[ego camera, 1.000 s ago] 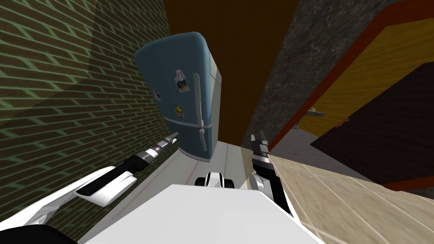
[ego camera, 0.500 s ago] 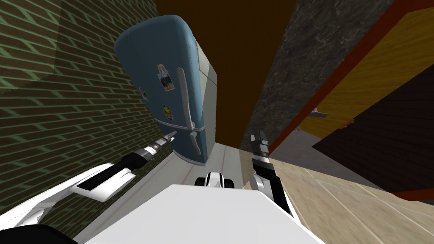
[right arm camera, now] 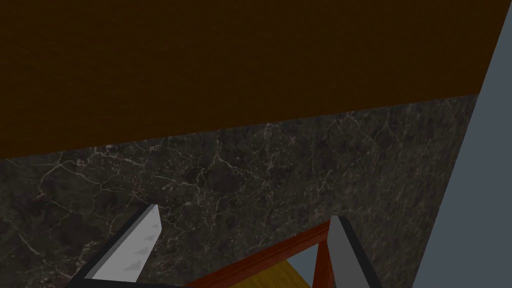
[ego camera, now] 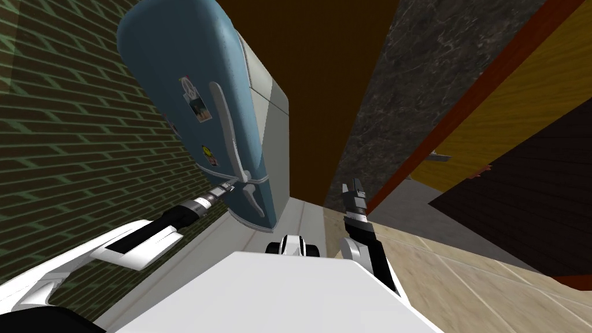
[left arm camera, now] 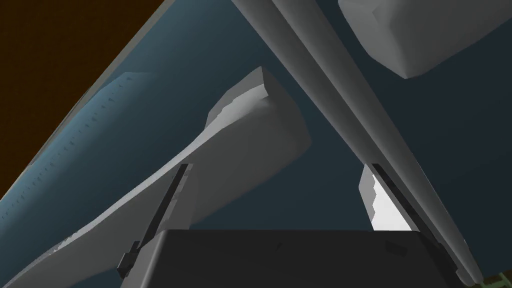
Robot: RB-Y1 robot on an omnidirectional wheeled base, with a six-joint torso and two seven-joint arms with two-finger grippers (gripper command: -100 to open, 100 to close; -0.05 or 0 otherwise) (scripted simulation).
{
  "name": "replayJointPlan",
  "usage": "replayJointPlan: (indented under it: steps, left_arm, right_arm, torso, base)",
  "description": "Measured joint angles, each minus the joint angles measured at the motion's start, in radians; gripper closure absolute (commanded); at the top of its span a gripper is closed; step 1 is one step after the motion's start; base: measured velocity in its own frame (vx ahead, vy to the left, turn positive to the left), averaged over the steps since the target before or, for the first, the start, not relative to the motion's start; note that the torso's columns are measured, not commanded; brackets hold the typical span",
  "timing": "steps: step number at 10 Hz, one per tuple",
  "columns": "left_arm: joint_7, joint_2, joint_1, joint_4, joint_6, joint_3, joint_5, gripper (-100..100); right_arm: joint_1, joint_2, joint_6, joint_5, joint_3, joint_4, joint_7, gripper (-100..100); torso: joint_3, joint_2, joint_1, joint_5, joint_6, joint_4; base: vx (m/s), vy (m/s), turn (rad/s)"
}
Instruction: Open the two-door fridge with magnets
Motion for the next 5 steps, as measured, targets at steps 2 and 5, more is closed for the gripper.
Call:
replayJointPlan:
  steps: [2,5]
  left_arm:
    - [-0.003,0.004,-0.003,0.005,0.014,0.009,-0.002,-100]
    - [0.000,0.011,0.004,-0.003,0.028,0.017,0.002,100]
  right_arm:
    - [0.000,0.000,0.000,0.000,0.000,0.000,0.000,0]
    - [0.000,0.000,0.000,0.000,0.000,0.000,0.000,0]
  torso:
    - [0.003,0.005,0.007,0.002,0.000,0.001]
    - [0.003,0.005,0.000,-0.001,0.001,0.003]
  base:
    - [0.095,-0.068,0.011]
    - [0.000,0.022,0.009]
